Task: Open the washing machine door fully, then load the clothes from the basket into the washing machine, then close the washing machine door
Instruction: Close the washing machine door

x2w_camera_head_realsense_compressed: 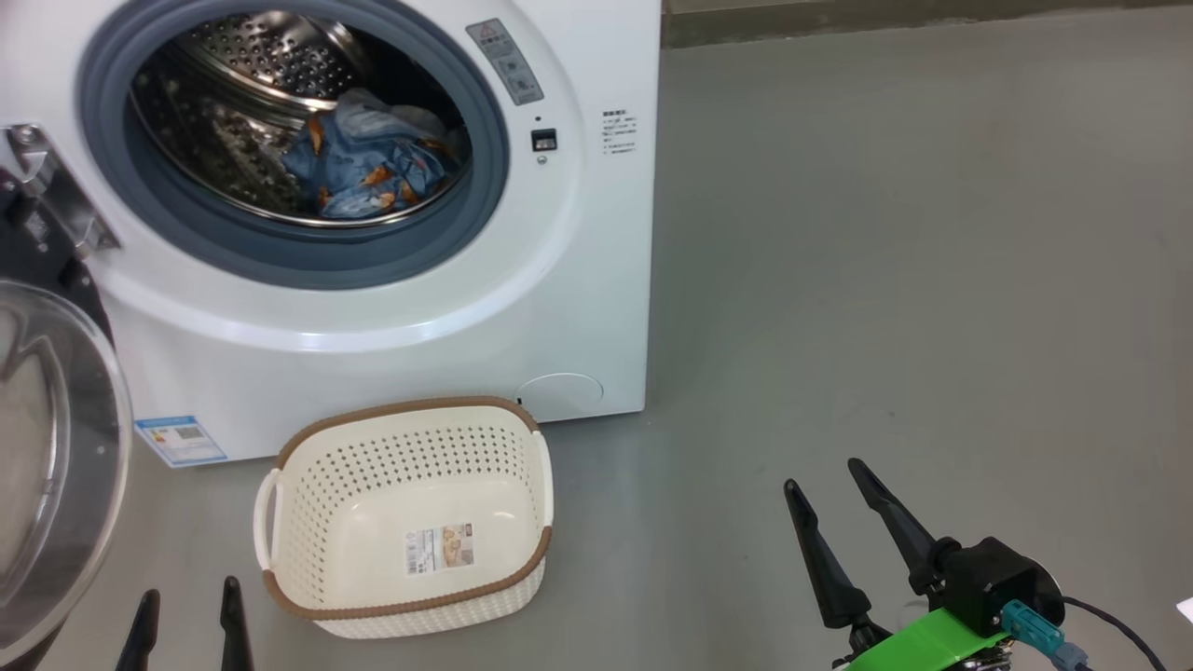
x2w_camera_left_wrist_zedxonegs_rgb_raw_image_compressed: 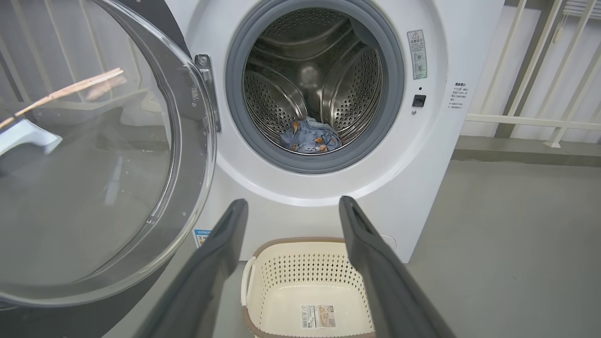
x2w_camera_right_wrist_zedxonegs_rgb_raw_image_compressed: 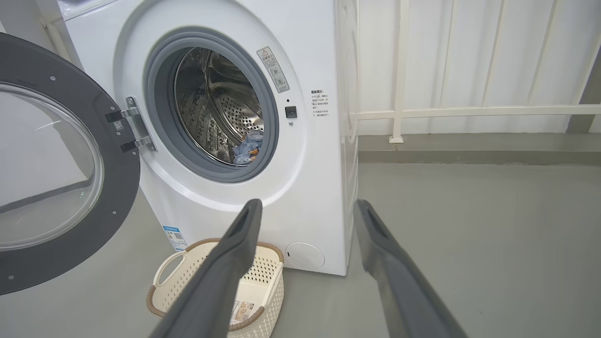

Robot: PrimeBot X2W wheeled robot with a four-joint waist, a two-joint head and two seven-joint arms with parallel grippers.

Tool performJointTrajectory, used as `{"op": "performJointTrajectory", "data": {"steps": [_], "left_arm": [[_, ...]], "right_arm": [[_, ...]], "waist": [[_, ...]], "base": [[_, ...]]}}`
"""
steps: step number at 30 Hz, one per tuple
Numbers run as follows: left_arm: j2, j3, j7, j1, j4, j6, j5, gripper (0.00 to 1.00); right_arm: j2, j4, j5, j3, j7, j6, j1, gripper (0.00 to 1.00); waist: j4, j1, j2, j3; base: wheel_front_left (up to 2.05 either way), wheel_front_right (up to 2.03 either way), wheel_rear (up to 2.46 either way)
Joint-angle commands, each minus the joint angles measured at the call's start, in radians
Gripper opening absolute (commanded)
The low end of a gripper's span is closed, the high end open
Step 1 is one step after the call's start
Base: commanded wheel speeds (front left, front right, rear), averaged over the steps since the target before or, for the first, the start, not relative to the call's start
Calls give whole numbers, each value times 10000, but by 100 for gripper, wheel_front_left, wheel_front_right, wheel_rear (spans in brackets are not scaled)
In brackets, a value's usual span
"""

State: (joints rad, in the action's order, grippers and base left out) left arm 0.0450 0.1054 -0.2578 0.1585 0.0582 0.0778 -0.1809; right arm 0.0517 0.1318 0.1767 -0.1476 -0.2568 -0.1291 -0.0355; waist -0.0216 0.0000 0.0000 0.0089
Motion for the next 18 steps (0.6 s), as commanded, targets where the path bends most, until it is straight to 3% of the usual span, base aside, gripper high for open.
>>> {"op": "performJointTrajectory", "data": {"steps": [1, 18], "left_arm": [[53, 333, -40, -241, -160, -71, -82, 100], [53, 470, -40, -353, -289, 129, -26, 100]], "right_arm": [[-15, -290, -119, -209, -49, -16, -18, 100], [-15, -358, -348, -409, -49, -16, -152, 100]], "waist": [[145, 0, 0, -29], [1854, 0, 0, 119]], "base": [[0, 0, 0], [0, 0, 0]]}}
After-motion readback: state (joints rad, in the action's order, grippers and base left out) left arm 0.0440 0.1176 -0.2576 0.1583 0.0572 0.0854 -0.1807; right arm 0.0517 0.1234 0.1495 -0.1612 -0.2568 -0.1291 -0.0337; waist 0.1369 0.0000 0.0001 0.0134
